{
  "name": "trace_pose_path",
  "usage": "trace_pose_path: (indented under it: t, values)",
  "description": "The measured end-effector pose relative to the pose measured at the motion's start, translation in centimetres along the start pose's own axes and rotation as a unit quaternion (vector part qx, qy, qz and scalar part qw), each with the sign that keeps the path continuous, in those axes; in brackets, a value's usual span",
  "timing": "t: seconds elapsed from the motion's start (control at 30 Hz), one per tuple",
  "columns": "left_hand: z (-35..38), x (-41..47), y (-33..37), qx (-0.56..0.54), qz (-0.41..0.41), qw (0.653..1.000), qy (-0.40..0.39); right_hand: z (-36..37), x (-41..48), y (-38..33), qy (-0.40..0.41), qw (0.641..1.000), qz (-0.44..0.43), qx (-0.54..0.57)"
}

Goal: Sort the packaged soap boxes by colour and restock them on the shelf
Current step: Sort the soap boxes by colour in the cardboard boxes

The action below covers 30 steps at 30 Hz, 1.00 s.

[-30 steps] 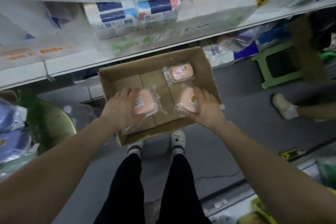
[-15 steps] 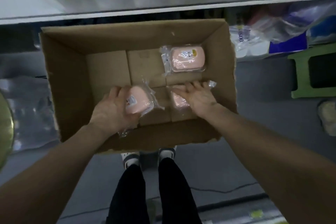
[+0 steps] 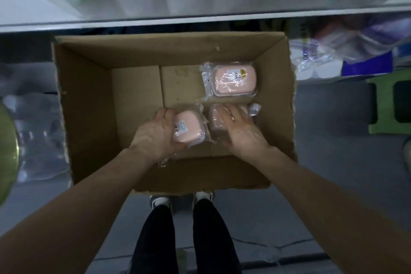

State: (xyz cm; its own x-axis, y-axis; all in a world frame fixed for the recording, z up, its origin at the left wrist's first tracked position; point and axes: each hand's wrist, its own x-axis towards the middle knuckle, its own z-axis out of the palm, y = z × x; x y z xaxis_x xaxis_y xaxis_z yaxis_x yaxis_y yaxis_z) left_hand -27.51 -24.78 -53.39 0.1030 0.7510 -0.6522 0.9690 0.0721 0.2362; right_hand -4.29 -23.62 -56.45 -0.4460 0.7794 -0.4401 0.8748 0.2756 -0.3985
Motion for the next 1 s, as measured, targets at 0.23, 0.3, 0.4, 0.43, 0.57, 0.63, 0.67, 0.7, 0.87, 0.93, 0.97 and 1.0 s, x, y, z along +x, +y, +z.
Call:
trace_pose_path:
  t: [0.23,0.3,0.4,0.43,0.57,0.63,0.67,0.7,0.87,0.93,0.97,1.0]
  values:
    - [-0.8,0.0,4.1,0.052,0.130,0.990,0.033,-2.2,-2.4,-1.6,-0.015,0.998,-0.065,0.008]
    - [-0.9,0.1,4.9,0.066,0.160,0.984,0.033,-1.9,-2.3,-1.2,0.001,0.999,-0.044,0.029]
    - [-1.4,0.5,5.7,0.048,0.164,0.985,-0.004,-1.9,-2.4,-0.2,0.007,0.999,-0.019,0.035]
    - [-1.7,0.9,6.0,0.051,0.161,0.985,-0.013,-1.9,-2.6,0.3,0.005,1.000,-0.005,0.024]
    - [-2.6,4.0,6.6,0.116,0.188,0.975,0.035,-1.4,-3.1,3.3,-0.002,0.996,0.070,-0.055]
    - [-2.7,6.2,6.9,0.150,0.200,0.967,0.045,-1.0,-2.9,4.2,-0.010,0.992,0.097,-0.083]
    - [-2.6,7.2,7.0,0.173,0.205,0.962,0.042,-0.9,-2.5,4.5,-0.022,0.989,0.110,-0.097]
    - [-2.4,8.1,7.2,0.200,0.209,0.957,0.033,-0.7,-2.1,4.7,-0.034,0.985,0.121,-0.116]
    - [-1.4,10.1,7.5,0.277,0.201,0.940,-0.007,1.3,-0.3,4.1,-0.018,0.963,0.110,-0.245]
    - [-0.9,10.3,7.2,0.272,0.199,0.941,-0.004,2.0,0.2,4.1,-0.011,0.962,0.105,-0.250]
    - [-0.8,10.3,7.0,0.268,0.199,0.943,-0.002,2.2,0.3,4.1,-0.010,0.964,0.103,-0.244]
    - [-0.7,10.3,6.9,0.263,0.199,0.944,-0.001,2.2,0.4,4.1,-0.006,0.966,0.101,-0.239]
